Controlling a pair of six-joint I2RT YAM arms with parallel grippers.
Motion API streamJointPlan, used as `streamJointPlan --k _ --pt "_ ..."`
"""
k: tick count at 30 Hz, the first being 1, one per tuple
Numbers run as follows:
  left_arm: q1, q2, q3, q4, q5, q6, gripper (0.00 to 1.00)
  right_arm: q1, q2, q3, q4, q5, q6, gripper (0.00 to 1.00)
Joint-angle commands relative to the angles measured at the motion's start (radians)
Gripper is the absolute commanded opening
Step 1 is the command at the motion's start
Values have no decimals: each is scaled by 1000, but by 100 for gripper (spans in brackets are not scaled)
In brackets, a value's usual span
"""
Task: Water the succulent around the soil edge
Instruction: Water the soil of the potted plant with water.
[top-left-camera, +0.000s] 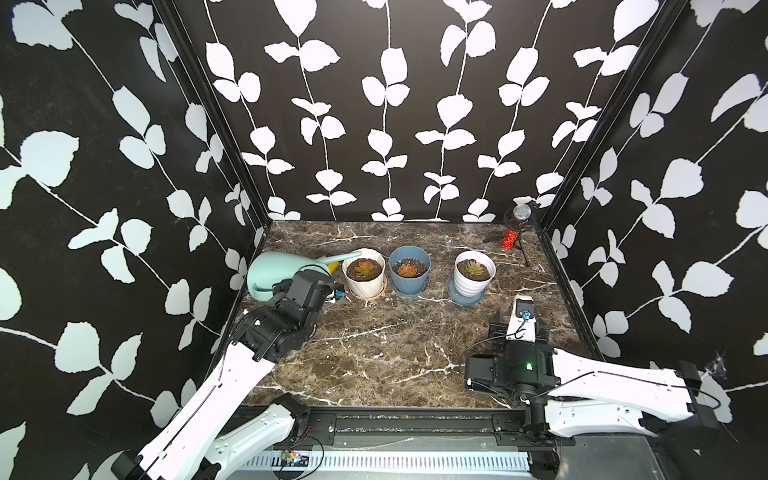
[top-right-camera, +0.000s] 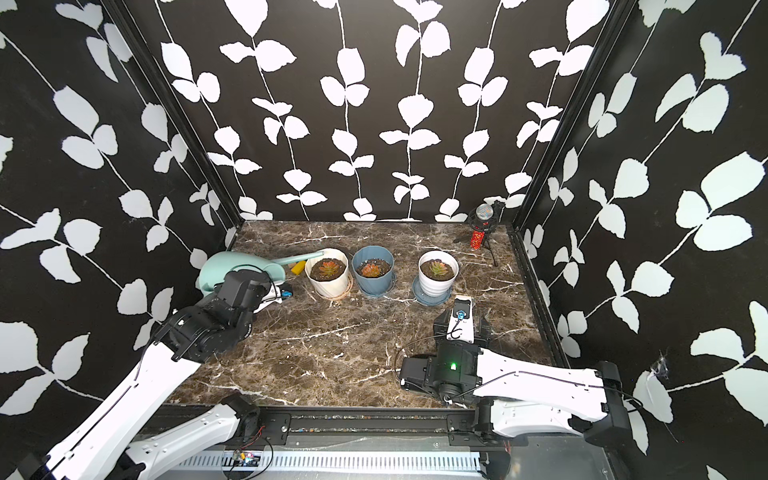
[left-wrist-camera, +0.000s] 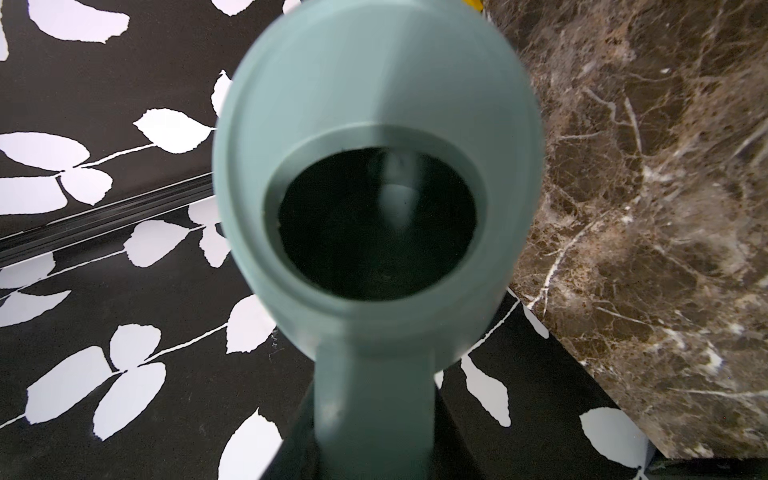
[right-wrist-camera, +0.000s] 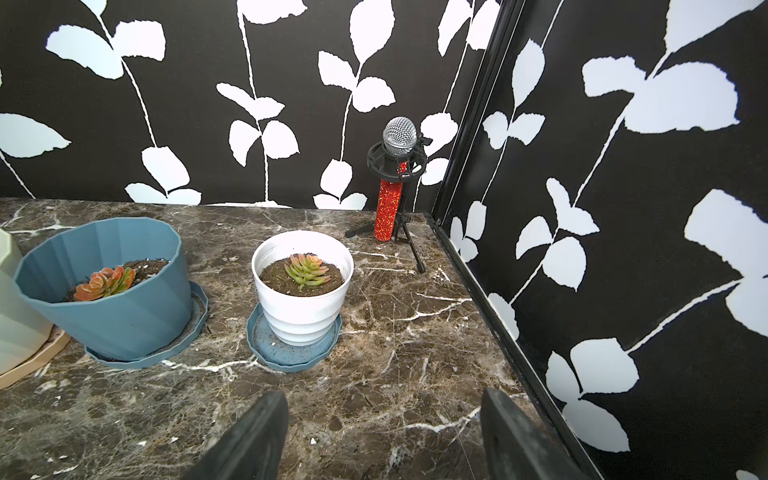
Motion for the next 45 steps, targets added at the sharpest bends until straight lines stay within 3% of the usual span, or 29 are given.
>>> streamJointPlan --k 1,45 --pt "2 5 13 64 -70 -10 0 -8 -3 13 -69 26 -21 76" --pt "2 163 37 103 -122 -61 0 -23 -74 -69 -70 21 -9 76"
